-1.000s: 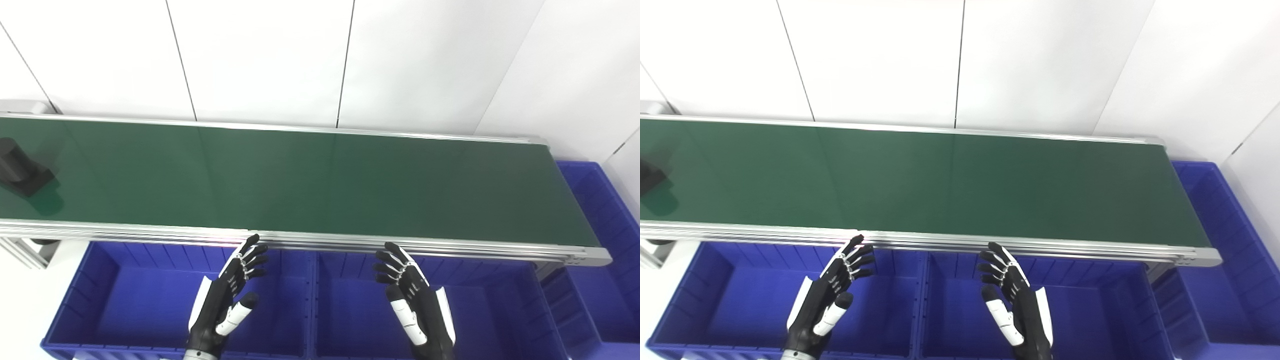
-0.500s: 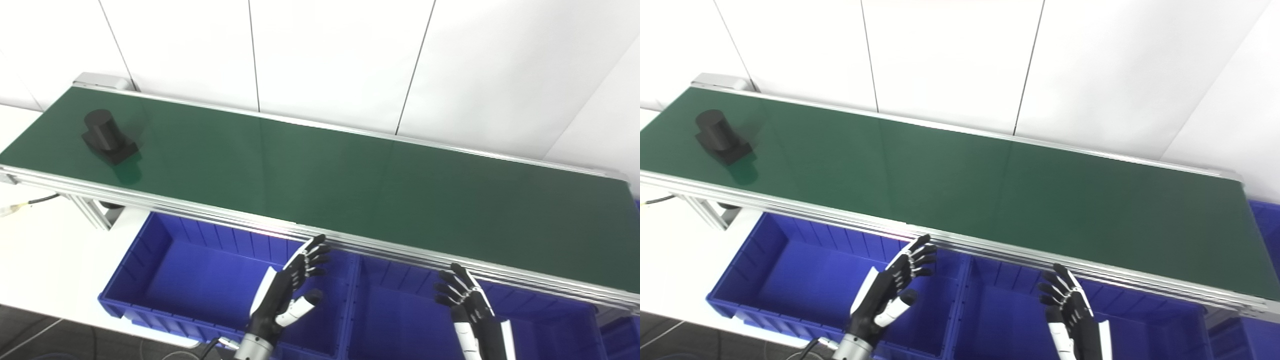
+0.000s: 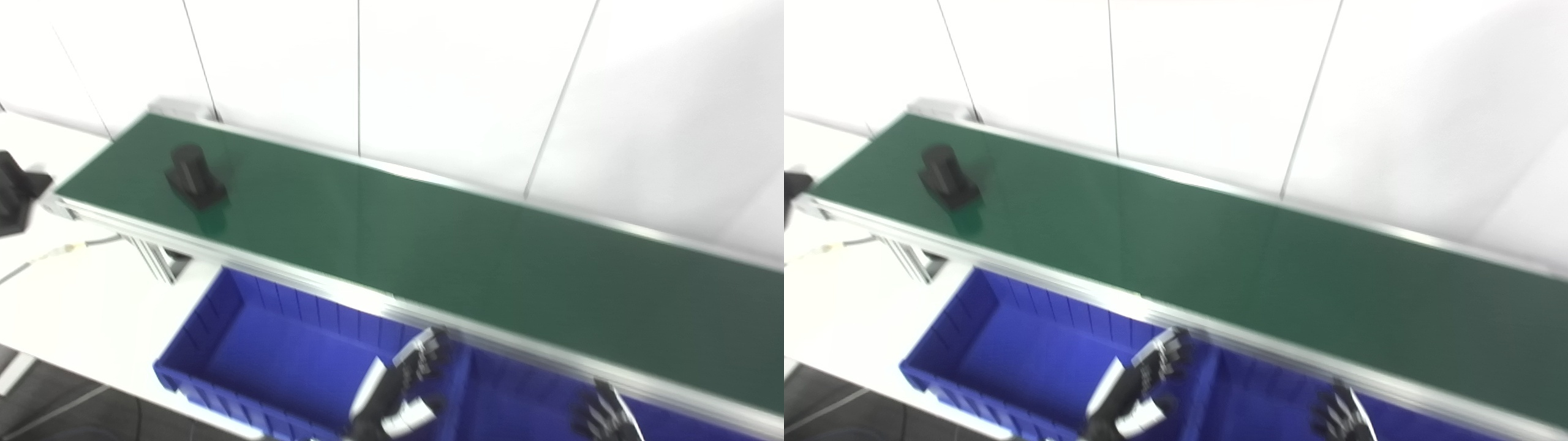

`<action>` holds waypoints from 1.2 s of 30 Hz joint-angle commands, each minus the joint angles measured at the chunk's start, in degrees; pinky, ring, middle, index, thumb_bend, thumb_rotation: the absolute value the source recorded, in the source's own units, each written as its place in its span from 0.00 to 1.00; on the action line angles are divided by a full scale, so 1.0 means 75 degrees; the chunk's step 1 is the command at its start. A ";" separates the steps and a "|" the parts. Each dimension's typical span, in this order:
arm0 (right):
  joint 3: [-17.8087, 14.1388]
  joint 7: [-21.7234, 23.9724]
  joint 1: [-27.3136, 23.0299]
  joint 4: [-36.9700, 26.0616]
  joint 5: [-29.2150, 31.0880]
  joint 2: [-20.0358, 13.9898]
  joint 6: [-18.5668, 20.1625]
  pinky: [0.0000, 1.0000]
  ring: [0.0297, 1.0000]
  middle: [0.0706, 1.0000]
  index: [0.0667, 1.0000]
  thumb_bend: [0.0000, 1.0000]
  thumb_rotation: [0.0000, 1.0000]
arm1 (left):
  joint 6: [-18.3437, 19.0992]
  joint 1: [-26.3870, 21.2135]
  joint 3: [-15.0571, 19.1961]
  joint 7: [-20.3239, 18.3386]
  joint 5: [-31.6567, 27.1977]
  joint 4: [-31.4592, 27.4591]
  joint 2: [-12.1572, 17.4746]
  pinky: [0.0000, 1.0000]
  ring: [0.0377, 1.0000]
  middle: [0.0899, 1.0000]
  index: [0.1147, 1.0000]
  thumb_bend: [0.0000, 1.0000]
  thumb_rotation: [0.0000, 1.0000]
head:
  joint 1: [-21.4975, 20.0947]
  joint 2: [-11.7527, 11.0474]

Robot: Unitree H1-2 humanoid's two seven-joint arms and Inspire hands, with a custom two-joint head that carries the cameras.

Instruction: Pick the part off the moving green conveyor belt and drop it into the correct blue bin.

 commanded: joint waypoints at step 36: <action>-0.0394 0.0148 -0.0279 -0.0830 -0.0338 0.0164 -0.0453 0.63 0.71 0.77 0.84 0.62 0.73 | -0.0162 -0.0575 -0.0342 0.0551 -0.0018 0.0483 0.0044 0.74 0.80 0.84 0.89 0.91 0.77 | -0.0265 -0.0539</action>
